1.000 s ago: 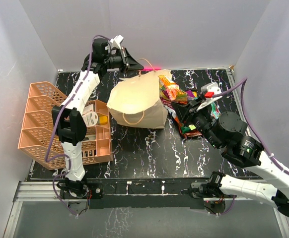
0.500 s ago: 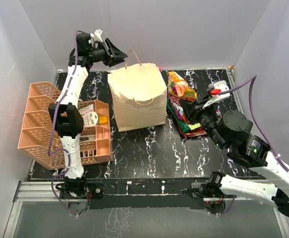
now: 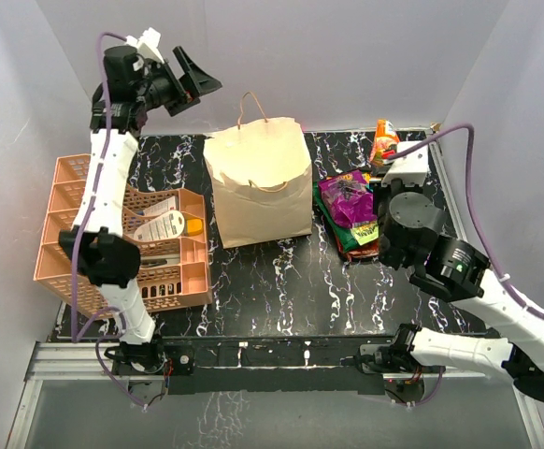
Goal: Take the snacks out of the paper bag
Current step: Adjust the paper bag at the center of the board, then place the snack at the center of the board.
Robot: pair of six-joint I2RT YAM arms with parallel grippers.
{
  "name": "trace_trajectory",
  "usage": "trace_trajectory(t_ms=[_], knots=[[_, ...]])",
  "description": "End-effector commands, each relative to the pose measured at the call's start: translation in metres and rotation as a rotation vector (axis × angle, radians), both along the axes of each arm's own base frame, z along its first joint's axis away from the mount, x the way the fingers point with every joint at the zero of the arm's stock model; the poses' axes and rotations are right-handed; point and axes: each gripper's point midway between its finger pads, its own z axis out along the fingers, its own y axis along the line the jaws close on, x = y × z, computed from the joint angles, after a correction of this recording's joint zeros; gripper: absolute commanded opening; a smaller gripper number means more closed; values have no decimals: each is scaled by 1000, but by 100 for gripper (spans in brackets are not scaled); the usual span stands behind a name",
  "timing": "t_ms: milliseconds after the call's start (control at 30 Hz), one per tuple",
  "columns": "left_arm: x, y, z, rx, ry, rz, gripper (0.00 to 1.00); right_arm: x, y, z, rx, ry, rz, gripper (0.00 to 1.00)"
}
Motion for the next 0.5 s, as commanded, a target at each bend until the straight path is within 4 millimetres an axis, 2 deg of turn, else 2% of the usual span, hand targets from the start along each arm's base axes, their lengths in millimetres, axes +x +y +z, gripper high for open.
trace_trajectory(t_ms=[0, 67, 100, 167, 300, 467], knots=[[-48, 29, 46, 99, -124, 131, 98, -3, -29, 20, -42, -36, -154, 7], [-64, 33, 51, 104, -147, 148, 98, 8, -27, 11, -84, -22, -168, 7], [-70, 34, 48, 109, -144, 153, 99, 19, -31, 4, -103, -8, -181, 7], [-89, 36, 58, 112, -177, 153, 98, 42, -44, -14, -116, 32, -213, 7], [-114, 33, 62, 118, -202, 113, 98, 90, -90, -56, -95, 167, -268, 7], [-136, 25, 68, 146, -227, 81, 98, 125, -143, -103, -79, 326, -344, 7]])
